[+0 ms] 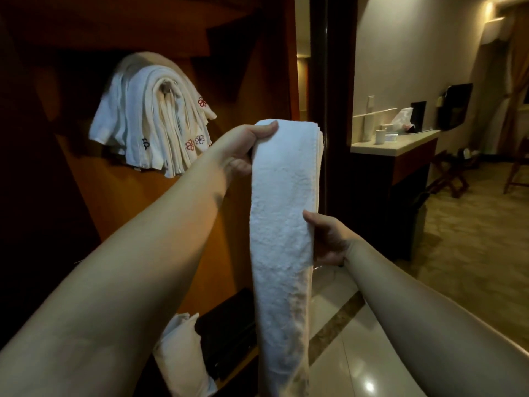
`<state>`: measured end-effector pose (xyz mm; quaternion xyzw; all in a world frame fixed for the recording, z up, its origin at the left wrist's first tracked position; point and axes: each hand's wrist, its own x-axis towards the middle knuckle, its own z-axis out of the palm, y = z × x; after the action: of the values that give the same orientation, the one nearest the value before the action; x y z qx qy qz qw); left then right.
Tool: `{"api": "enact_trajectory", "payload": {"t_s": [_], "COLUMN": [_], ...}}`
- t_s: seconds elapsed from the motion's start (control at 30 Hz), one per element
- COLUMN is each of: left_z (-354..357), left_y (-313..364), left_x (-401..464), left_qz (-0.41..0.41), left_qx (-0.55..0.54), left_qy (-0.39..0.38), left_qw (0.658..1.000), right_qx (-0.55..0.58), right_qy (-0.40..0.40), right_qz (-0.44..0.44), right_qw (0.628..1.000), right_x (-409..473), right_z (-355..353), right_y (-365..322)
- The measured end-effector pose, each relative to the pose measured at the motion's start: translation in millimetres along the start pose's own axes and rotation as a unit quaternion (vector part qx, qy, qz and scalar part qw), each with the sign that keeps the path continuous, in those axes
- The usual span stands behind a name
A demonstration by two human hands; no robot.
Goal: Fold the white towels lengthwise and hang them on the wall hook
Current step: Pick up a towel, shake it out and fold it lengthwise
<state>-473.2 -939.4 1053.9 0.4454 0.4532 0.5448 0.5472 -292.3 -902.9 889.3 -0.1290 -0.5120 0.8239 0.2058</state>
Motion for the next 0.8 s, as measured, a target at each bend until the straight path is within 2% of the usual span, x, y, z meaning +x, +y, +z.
{"api": "enact_trajectory", "payload": {"t_s": [0.17,0.23,0.33,0.4,0.47,0.6,0.7,0.8], "left_z": [-18,-27,-38,-41,-49,-64,-69,-71], "left_y": [-11,-21,-40,-51,-65,-90,-97,-98], "left_x": [22,30,41,47,51,55,62,65], "left_qz": [0.014,0.003,0.003,0.004,-0.036,-0.132,-0.094,-0.018], "left_qx": [0.13,0.13,0.113,0.162,0.188,0.142,0.167,0.143], "left_qy": [0.104,0.114,0.103,0.096,0.056,-0.015,0.011,0.097], "left_qw": [0.986,0.985,0.988,0.982,0.98,0.981,0.981,0.985], "right_qx": [-0.07,-0.061,-0.029,-0.007,0.0,0.007,0.018,0.042], "right_qy": [-0.018,0.0,0.03,0.04,0.04,0.062,0.108,0.145], "right_qz": [0.013,0.015,0.016,0.003,-0.013,-0.042,-0.093,-0.139], "right_qw": [0.997,0.998,0.999,0.999,0.999,0.997,0.99,0.979], "right_x": [2,5,7,7,10,16,24,36], "right_z": [14,20,20,17,13,8,6,4], "right_y": [1,-4,-8,-9,-10,-11,-21,-33]}}
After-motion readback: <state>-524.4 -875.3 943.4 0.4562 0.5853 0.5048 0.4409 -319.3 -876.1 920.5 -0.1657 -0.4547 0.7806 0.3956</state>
